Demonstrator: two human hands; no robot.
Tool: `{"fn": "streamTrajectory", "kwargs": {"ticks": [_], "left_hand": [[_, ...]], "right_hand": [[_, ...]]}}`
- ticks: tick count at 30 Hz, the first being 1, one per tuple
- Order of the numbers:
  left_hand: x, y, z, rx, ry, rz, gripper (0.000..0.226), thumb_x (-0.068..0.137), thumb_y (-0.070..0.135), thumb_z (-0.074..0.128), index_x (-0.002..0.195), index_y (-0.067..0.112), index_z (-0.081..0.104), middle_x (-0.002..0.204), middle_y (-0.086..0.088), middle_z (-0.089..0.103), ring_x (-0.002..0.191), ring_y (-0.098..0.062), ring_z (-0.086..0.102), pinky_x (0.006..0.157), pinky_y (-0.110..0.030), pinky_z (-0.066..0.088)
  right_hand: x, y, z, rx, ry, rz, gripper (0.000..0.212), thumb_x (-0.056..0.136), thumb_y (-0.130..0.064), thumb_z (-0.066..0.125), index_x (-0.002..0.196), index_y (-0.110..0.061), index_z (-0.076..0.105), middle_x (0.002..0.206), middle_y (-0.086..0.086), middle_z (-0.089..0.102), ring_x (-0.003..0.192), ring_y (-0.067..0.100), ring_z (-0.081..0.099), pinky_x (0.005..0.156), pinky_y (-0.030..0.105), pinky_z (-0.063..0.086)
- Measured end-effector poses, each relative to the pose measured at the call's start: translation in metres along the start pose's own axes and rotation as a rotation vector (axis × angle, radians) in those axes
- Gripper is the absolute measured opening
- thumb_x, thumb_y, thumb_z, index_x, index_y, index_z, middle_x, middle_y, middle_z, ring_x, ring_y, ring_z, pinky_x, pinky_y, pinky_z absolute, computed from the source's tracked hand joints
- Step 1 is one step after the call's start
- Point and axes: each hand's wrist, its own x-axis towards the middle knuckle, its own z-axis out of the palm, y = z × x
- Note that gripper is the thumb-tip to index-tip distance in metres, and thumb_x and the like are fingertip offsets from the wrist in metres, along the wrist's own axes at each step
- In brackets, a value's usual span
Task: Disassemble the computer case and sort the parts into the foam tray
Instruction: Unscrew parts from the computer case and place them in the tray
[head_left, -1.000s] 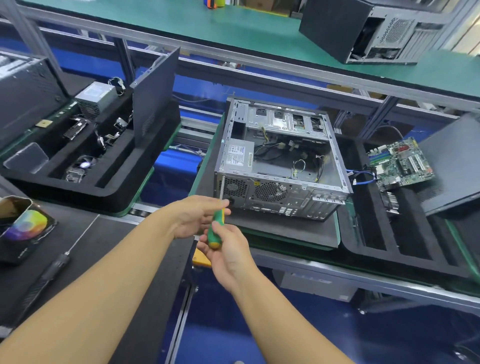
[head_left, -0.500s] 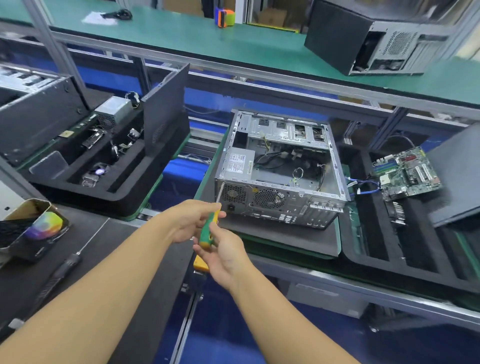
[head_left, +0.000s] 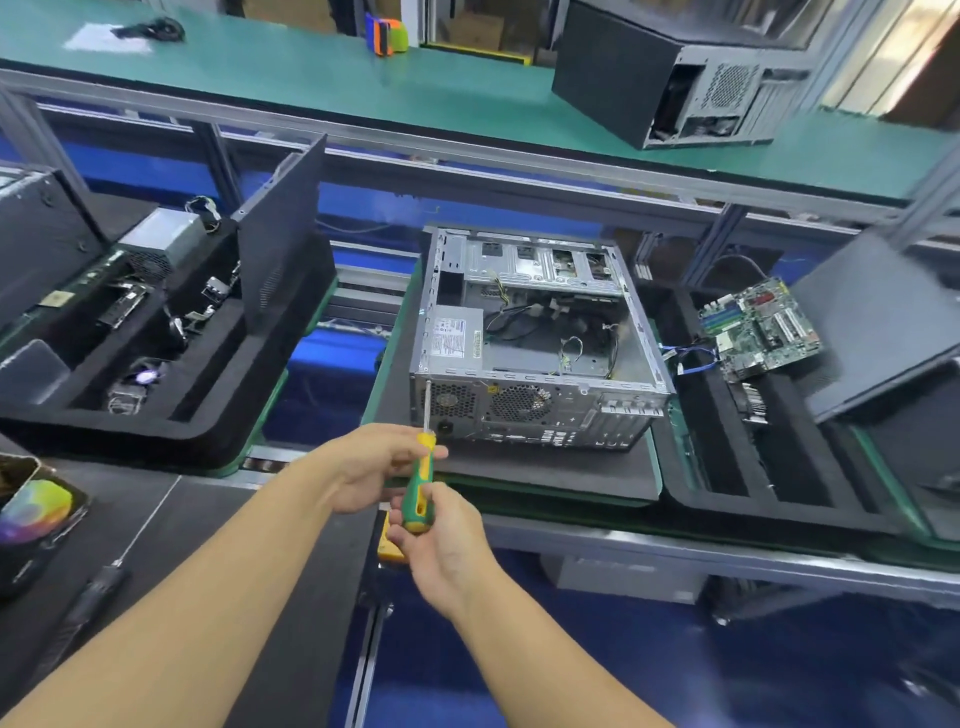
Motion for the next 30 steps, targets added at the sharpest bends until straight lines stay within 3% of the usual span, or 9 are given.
{"fn": "streamTrajectory", "kwargs": {"ticks": [4,8,10,14,17,19,22,27,30], "left_hand": [[0.003,0.000,0.004,0.055,0.066,0.066,0.031,0.087,0.015,0.075,0.117,0.010,0.068,0.104,-0.010,0.072,0.090,-0.021,0.068,0.082,-0.034,0.053],[0.004,0.001,-0.001,-0.079,0.042,0.074,0.035,0.088,0.001,0.069,0.122,0.007,0.064,0.099,-0.014,0.074,0.080,-0.021,0.071,0.070,-0.029,0.057],[0.003,0.001,-0.005,-0.147,0.016,0.068,0.033,0.092,-0.005,0.062,0.123,0.006,0.062,0.108,-0.016,0.074,0.089,-0.024,0.073,0.073,-0.032,0.058],[0.006,0.003,-0.006,-0.169,-0.017,0.060,0.031,0.096,-0.001,0.054,0.125,0.009,0.059,0.114,-0.009,0.074,0.106,-0.024,0.071,0.084,-0.038,0.055],[0.022,0.012,-0.001,-0.267,0.198,0.070,0.025,0.098,0.014,0.059,0.121,0.006,0.063,0.108,-0.007,0.075,0.094,-0.020,0.071,0.073,-0.034,0.055],[0.035,0.021,0.003,-0.341,0.293,0.075,0.019,0.099,0.020,0.059,0.112,0.007,0.066,0.105,-0.007,0.073,0.089,-0.018,0.069,0.076,-0.033,0.056],[0.052,0.027,0.011,-0.415,0.324,0.077,0.016,0.096,0.021,0.065,0.099,0.005,0.065,0.091,-0.008,0.070,0.080,-0.018,0.067,0.083,-0.034,0.056],[0.065,0.026,0.015,-0.436,0.397,0.083,0.021,0.089,0.021,0.074,0.098,0.003,0.066,0.072,-0.005,0.074,0.068,-0.014,0.072,0.067,-0.030,0.062],[0.067,0.023,0.012,-0.424,0.368,0.082,0.020,0.092,0.019,0.071,0.103,0.003,0.067,0.073,-0.004,0.073,0.072,-0.015,0.070,0.076,-0.034,0.061]], "right_hand": [[0.000,0.007,0.001,-0.086,0.020,-0.093,0.025,0.097,-0.009,0.064,0.118,-0.004,0.053,0.096,0.013,0.064,0.061,0.016,0.058,0.057,0.029,0.050],[-0.002,-0.001,0.006,0.012,-0.015,-0.033,0.032,0.098,-0.029,0.065,0.115,-0.003,0.060,0.085,0.011,0.059,0.062,0.017,0.055,0.053,0.029,0.051],[-0.003,-0.006,0.005,0.062,-0.065,0.035,0.038,0.101,-0.035,0.053,0.110,-0.001,0.066,0.079,0.013,0.061,0.059,0.019,0.057,0.053,0.030,0.051],[-0.001,-0.005,0.003,0.067,-0.011,0.022,0.030,0.104,-0.018,0.045,0.112,0.004,0.062,0.077,0.015,0.065,0.058,0.019,0.060,0.054,0.032,0.053],[0.002,0.002,0.003,-0.021,0.036,-0.042,0.020,0.102,-0.015,0.056,0.118,-0.003,0.057,0.076,0.009,0.065,0.057,0.017,0.062,0.058,0.032,0.053],[0.004,0.003,0.001,-0.034,0.059,-0.067,0.023,0.097,-0.009,0.064,0.118,-0.008,0.055,0.077,0.007,0.065,0.057,0.015,0.063,0.060,0.032,0.054],[0.008,-0.002,-0.001,-0.020,0.083,-0.088,0.034,0.091,0.001,0.068,0.120,-0.010,0.052,0.095,0.013,0.057,0.066,0.016,0.058,0.059,0.030,0.056],[0.010,-0.003,-0.007,-0.075,0.085,-0.118,0.034,0.091,-0.001,0.069,0.118,-0.014,0.052,0.098,0.012,0.056,0.061,0.013,0.060,0.060,0.029,0.055],[0.009,-0.004,-0.011,-0.111,0.077,-0.130,0.035,0.091,-0.003,0.069,0.119,-0.016,0.053,0.100,0.012,0.057,0.058,0.009,0.061,0.059,0.028,0.055]]}}
